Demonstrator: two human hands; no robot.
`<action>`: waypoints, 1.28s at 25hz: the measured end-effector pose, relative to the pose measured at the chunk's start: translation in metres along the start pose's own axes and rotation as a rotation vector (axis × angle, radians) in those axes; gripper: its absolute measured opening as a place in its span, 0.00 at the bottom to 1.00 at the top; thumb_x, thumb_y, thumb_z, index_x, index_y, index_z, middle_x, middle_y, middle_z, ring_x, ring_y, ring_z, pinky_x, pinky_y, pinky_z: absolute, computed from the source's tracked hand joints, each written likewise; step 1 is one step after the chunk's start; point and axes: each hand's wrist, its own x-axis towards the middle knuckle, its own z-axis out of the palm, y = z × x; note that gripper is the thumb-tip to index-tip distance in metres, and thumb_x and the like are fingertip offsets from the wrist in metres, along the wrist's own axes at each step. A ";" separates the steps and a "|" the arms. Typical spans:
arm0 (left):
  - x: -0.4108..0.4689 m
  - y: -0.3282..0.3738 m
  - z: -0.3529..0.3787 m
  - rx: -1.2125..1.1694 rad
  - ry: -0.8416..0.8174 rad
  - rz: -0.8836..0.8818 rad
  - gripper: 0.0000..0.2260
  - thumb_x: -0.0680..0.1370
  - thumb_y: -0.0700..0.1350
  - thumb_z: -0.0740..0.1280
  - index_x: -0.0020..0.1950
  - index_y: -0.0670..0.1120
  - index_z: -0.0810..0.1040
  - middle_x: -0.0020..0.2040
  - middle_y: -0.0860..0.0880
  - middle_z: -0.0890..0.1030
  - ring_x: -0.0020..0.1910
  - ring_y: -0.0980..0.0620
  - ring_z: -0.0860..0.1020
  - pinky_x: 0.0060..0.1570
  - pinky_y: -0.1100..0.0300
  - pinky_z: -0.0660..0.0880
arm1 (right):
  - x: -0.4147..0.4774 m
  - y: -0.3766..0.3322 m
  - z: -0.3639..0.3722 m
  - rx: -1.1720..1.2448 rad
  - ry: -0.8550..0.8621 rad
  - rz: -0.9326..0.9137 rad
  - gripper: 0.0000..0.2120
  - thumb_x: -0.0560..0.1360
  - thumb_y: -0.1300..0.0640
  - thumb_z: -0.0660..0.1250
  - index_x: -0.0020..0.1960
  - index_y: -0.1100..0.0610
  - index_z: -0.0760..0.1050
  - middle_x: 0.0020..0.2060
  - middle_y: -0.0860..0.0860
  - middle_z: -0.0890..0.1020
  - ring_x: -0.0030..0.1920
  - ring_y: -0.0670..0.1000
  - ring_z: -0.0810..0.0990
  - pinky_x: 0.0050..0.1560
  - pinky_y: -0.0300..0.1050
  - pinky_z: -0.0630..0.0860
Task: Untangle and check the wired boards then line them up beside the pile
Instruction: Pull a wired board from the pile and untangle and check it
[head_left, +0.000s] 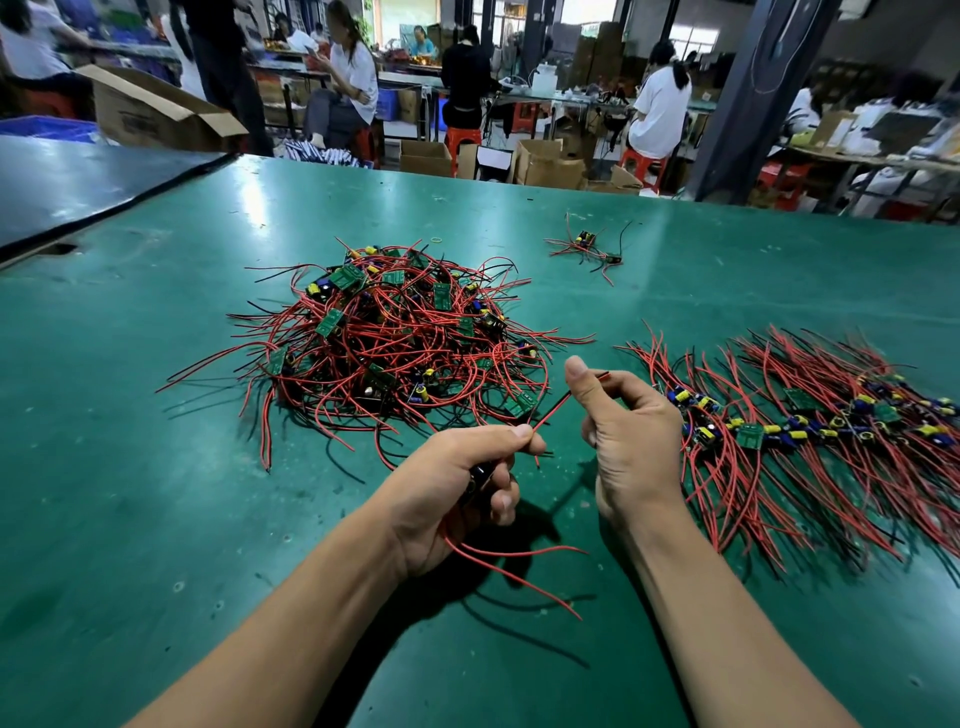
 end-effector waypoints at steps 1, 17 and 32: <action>0.000 -0.001 0.000 0.003 -0.002 0.001 0.07 0.74 0.46 0.68 0.42 0.43 0.82 0.26 0.51 0.67 0.22 0.55 0.67 0.23 0.65 0.67 | 0.001 0.000 0.000 -0.014 0.018 -0.022 0.09 0.63 0.45 0.78 0.31 0.49 0.82 0.26 0.43 0.76 0.25 0.41 0.66 0.32 0.35 0.63; 0.000 -0.004 -0.002 0.143 0.001 0.041 0.08 0.77 0.43 0.68 0.41 0.42 0.83 0.24 0.49 0.68 0.22 0.53 0.70 0.26 0.63 0.69 | 0.006 -0.017 -0.007 0.275 -0.064 0.634 0.22 0.77 0.54 0.69 0.25 0.55 0.72 0.21 0.46 0.63 0.16 0.43 0.55 0.21 0.35 0.63; 0.002 -0.001 -0.005 -0.068 0.055 -0.025 0.07 0.75 0.44 0.68 0.39 0.42 0.82 0.26 0.49 0.68 0.24 0.53 0.70 0.26 0.64 0.70 | -0.012 -0.008 -0.002 0.177 -0.604 0.564 0.10 0.71 0.49 0.73 0.47 0.54 0.86 0.31 0.47 0.76 0.28 0.42 0.69 0.30 0.32 0.67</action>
